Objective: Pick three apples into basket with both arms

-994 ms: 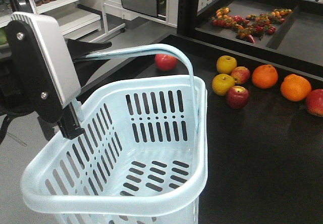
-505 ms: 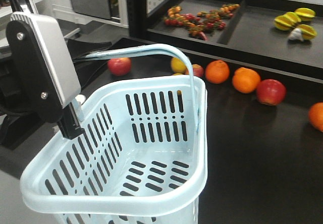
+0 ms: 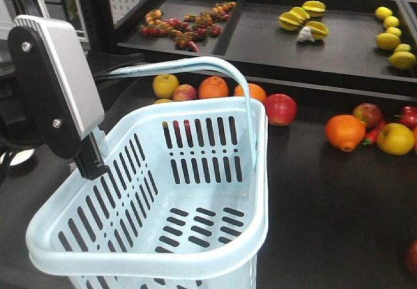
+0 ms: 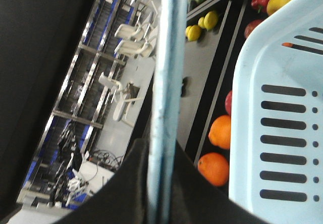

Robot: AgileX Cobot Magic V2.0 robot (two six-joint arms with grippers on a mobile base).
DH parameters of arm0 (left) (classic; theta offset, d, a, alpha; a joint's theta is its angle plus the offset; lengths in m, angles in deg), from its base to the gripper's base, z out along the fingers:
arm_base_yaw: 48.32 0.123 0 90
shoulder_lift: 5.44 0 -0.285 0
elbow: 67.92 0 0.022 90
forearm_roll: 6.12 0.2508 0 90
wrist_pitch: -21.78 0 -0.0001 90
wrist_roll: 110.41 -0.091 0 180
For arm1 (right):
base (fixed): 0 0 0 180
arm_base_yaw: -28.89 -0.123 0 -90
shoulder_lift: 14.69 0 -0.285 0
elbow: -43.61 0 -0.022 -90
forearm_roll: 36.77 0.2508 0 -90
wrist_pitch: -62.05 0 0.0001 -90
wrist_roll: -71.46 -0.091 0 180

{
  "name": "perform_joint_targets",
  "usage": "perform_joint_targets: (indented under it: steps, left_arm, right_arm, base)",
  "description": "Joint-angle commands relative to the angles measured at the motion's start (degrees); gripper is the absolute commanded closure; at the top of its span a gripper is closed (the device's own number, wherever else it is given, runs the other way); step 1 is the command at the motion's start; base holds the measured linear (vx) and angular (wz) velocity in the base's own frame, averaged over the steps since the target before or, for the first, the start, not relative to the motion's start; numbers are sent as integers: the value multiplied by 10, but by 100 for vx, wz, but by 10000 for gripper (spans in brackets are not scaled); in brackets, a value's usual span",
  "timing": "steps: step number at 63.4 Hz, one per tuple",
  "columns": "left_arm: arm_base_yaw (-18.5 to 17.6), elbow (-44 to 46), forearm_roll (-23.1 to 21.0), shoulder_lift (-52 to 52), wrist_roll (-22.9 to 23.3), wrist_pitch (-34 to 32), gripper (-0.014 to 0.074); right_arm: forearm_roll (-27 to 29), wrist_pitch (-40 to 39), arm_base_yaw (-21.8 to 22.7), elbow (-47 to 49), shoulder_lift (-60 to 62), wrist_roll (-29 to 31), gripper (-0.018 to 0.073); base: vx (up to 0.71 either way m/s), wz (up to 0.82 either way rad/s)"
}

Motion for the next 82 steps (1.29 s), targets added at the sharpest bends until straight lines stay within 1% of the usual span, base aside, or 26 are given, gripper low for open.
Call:
perform_joint_targets:
  steps: [1,40,82]
  left_arm:
    - [0,20,-16,15,9,-34,603]
    - [0,20,-16,15,9,-34,603]
    - [0,20,-16,15,9,-34,603]
  right_arm:
    - [-5,-39,2,-8,-1,3,568]
    - [-5,-39,2,-8,-1,3,568]
    - [-5,-39,2,-8,-1,3,568]
  base:
    - [3,-33]
    - [4,-27]
    - [2,-9]
